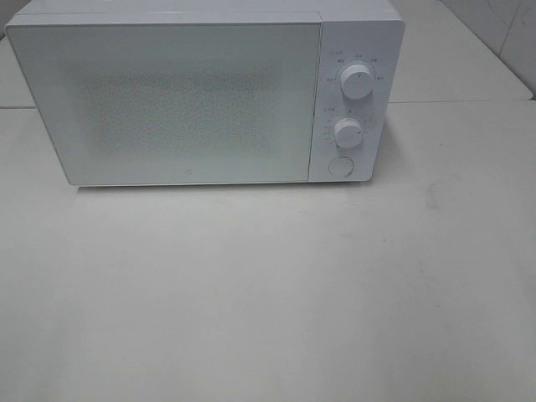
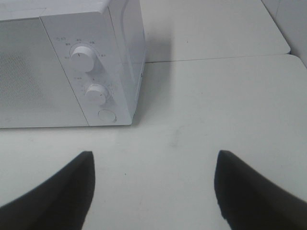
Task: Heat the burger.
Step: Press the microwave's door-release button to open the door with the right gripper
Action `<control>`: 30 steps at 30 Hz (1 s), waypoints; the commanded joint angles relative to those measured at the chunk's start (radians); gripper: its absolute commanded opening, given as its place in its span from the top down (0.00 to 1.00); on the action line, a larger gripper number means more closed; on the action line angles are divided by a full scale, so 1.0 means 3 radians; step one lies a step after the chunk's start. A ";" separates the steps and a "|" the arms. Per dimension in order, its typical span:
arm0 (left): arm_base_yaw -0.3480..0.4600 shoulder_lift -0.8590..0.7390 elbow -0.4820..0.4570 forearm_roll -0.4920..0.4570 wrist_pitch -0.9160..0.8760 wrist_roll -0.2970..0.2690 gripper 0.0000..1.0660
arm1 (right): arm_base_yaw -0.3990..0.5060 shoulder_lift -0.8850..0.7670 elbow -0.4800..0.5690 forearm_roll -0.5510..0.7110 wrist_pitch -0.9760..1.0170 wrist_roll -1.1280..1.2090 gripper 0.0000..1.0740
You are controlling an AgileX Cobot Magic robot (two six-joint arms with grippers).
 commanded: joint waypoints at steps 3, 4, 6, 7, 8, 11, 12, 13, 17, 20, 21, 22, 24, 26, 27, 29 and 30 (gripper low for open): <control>0.0010 -0.0020 -0.0007 0.0007 -0.0027 -0.0020 0.06 | -0.0020 0.0447 0.0023 0.0000 -0.0543 -0.0013 0.36; 0.0010 -0.0020 -0.0007 0.0007 -0.0027 -0.0020 0.06 | -0.0020 0.0543 0.0023 0.0000 -0.0633 -0.0013 0.36; 0.0010 -0.0020 -0.0007 0.0007 -0.0027 -0.0020 0.06 | -0.0020 0.0743 0.0023 0.0000 -0.0793 -0.0013 0.36; 0.0010 -0.0020 -0.0007 0.0007 -0.0027 -0.0020 0.06 | -0.0020 0.0843 0.0023 0.0000 -0.0883 -0.0013 0.36; 0.0010 -0.0020 -0.0007 0.0007 -0.0027 -0.0020 0.06 | -0.0020 0.0843 0.0023 0.0000 -0.0883 -0.0013 0.36; 0.0010 -0.0020 -0.0007 0.0007 -0.0027 -0.0020 0.06 | -0.0020 0.1097 0.0023 0.0003 -0.1157 -0.0013 0.36; 0.0010 -0.0020 -0.0007 0.0007 -0.0027 -0.0020 0.06 | -0.0020 0.1287 0.0023 0.0003 -0.1340 -0.0013 0.36; 0.0010 -0.0020 -0.0007 0.0007 -0.0027 -0.0020 0.06 | -0.0020 0.1287 0.0023 0.0003 -0.1340 -0.0013 0.36; 0.0010 -0.0020 -0.0007 0.0007 -0.0027 -0.0020 0.06 | -0.0020 0.1693 0.0023 -0.0003 -0.1877 0.0003 0.36; 0.0010 -0.0020 -0.0007 0.0003 -0.0027 -0.0020 0.06 | -0.0020 0.1950 0.0023 -0.0003 -0.2167 0.0003 0.36; 0.0010 -0.0020 -0.0007 0.0003 -0.0027 -0.0020 0.06 | -0.0020 0.2037 0.0023 -0.0003 -0.2267 0.0000 0.36; 0.0010 -0.0020 -0.0007 0.0003 -0.0027 -0.0020 0.06 | -0.0020 0.2037 0.0023 -0.0003 -0.2267 0.0000 0.36; 0.0010 -0.0020 -0.0007 0.0003 -0.0027 -0.0020 0.06 | -0.0020 0.2270 0.0023 -0.0003 -0.2520 -0.0010 0.36; 0.0010 -0.0020 -0.0007 0.0003 -0.0027 -0.0020 0.06 | -0.0020 0.2417 0.0023 -0.0003 -0.2680 -0.0037 0.36; 0.0010 -0.0020 -0.0007 0.0003 -0.0027 -0.0020 0.06 | -0.0020 0.2547 0.0023 -0.0003 -0.2820 -0.0077 0.36; 0.0010 -0.0020 -0.0007 0.0003 -0.0027 -0.0020 0.06 | -0.0020 0.2617 0.0023 0.0000 -0.2893 -0.0107 0.36; 0.0010 -0.0020 -0.0007 0.0003 -0.0027 -0.0020 0.06 | -0.0020 0.2617 0.0023 0.0000 -0.2893 -0.0107 0.36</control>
